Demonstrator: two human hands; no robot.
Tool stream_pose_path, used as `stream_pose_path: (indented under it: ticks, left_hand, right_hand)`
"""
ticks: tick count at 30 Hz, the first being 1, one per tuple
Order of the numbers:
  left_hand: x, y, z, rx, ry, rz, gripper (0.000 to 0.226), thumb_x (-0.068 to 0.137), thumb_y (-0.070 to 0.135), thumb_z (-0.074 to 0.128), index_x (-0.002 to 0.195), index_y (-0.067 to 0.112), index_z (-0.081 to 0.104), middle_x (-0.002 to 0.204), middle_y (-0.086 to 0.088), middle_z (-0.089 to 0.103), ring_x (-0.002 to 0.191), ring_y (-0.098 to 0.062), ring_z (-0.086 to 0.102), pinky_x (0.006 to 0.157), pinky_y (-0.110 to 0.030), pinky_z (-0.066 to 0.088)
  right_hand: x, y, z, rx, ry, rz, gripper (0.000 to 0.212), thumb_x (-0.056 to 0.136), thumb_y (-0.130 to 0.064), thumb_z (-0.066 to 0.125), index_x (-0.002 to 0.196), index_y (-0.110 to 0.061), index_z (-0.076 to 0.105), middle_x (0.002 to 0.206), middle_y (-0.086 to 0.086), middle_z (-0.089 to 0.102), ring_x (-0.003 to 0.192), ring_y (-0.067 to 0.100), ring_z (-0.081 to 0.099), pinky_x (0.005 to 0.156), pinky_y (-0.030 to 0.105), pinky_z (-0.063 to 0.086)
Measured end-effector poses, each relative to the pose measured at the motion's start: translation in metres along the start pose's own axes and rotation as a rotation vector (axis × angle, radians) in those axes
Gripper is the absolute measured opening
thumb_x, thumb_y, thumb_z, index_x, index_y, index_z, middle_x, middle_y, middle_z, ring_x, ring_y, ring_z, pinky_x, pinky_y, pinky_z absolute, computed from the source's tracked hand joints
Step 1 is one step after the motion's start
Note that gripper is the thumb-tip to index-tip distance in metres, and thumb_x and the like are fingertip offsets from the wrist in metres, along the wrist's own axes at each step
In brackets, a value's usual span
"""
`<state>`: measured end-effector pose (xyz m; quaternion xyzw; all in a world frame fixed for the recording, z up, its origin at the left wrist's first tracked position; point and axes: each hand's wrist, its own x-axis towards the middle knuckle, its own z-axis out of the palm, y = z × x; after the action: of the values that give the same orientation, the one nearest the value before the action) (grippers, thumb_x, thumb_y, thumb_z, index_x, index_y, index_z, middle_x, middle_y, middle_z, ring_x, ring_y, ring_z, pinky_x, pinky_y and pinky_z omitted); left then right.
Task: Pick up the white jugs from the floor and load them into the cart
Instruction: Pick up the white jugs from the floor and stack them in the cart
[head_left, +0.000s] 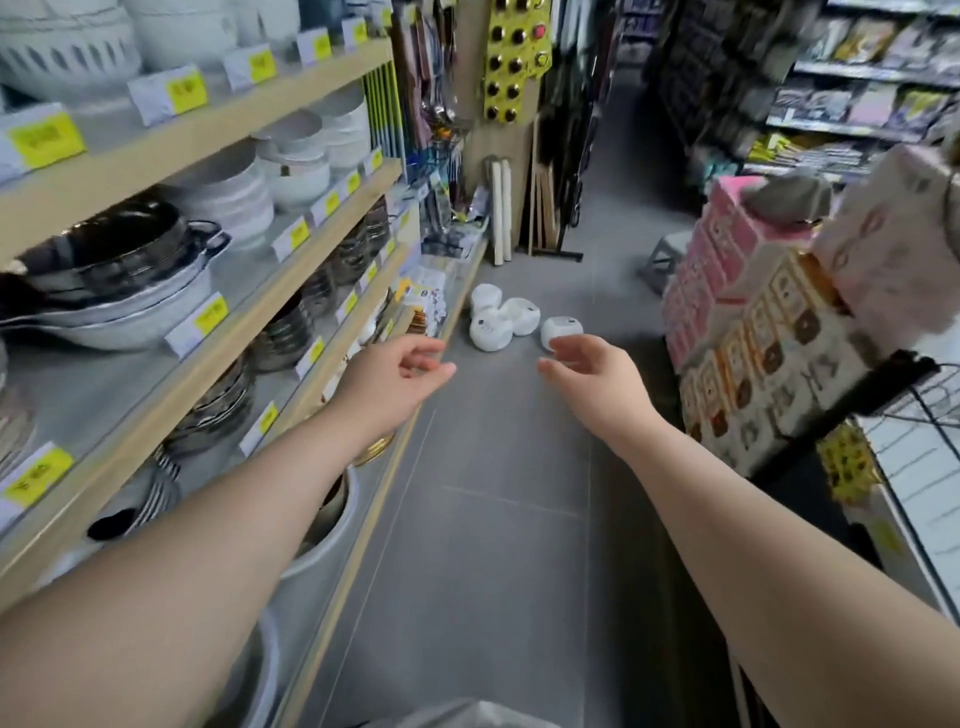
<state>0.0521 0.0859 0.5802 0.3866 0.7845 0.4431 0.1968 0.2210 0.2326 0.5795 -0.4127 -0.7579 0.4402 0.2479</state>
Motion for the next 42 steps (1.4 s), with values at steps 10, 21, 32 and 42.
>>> stream_pose_path:
  ticks: [10,21,32,42]
  left_hand:
    - [0.240,-0.030,0.040,0.018,-0.057,-0.073,0.032,0.086,0.033,0.070,0.117,0.027,0.066,0.096,0.012,0.067,0.092,-0.007,0.063,0.092,-0.032,0.051]
    - [0.520,-0.027,0.075,0.020,-0.136,-0.124,0.026,0.086,0.025,0.071,0.112,0.024,0.066,0.089,0.008,0.065,0.089,-0.012,0.063,0.074,-0.019,0.044]
    - [0.728,-0.042,0.157,-0.013,0.022,-0.299,0.035,0.088,0.029,0.069,0.122,0.021,0.064,0.106,-0.001,0.070,0.094,-0.015,0.064,0.077,-0.024,0.046]
    - [0.866,-0.126,0.193,-0.082,0.039,-0.552,0.038,0.086,0.026,0.071,0.122,0.015,0.064,0.088,0.006,0.066,0.089,-0.017,0.062,0.085,-0.027,0.046]
  right_hand:
    - [0.235,0.019,0.010,-0.016,-0.023,0.060,0.039,0.088,-0.033,0.067,0.124,-0.020,0.063,0.116,-0.002,0.065,0.104,0.010,0.061,0.095,0.030,0.050]
    - [0.496,0.034,0.013,-0.020,-0.010,0.133,0.035,0.088,-0.026,0.067,0.122,-0.017,0.063,0.110,-0.006,0.062,0.104,0.013,0.060,0.093,0.031,0.049]
    - [0.765,0.102,0.018,-0.078,-0.252,0.158,0.033,0.089,-0.028,0.064,0.121,-0.022,0.062,0.114,-0.004,0.062,0.101,0.013,0.061,0.078,0.027,0.047]
    - [0.943,0.142,0.100,-0.234,-0.440,0.254,0.039,0.090,-0.033,0.062,0.126,-0.021,0.060,0.123,-0.003,0.062,0.113,0.019,0.057,0.091,0.028,0.043]
